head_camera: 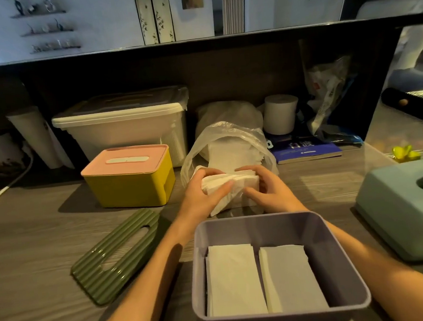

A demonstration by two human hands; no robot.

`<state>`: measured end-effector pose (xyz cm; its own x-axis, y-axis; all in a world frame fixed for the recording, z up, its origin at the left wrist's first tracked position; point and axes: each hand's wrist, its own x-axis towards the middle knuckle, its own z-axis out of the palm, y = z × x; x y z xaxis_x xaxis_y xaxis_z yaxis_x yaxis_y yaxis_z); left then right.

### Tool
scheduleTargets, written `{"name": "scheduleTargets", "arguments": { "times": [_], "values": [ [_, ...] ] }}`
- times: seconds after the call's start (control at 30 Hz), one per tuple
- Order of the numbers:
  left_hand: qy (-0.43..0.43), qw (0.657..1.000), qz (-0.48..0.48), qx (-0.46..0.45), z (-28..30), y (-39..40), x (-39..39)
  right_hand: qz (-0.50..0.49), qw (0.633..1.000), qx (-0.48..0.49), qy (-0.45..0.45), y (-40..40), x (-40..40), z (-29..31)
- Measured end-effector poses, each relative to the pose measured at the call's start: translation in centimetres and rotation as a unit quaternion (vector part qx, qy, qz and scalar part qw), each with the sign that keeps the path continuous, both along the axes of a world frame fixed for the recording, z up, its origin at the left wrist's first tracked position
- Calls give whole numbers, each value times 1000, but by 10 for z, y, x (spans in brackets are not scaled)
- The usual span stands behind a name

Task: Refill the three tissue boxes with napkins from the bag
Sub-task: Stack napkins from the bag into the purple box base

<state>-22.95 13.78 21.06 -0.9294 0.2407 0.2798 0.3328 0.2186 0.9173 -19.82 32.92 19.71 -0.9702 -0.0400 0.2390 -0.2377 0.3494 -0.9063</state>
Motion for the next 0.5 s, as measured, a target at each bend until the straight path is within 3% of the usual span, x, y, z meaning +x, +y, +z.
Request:
{"name": "scheduleTargets", "arguments": {
  "times": [0.33,0.5],
  "values": [
    [-66,973,134,178,-12,25,-7,24,994,-93,45,-26,1,3],
    [-65,964,190,175,-12,23,-10,46,996,-19,75,-28,5,6]
  ]
}}
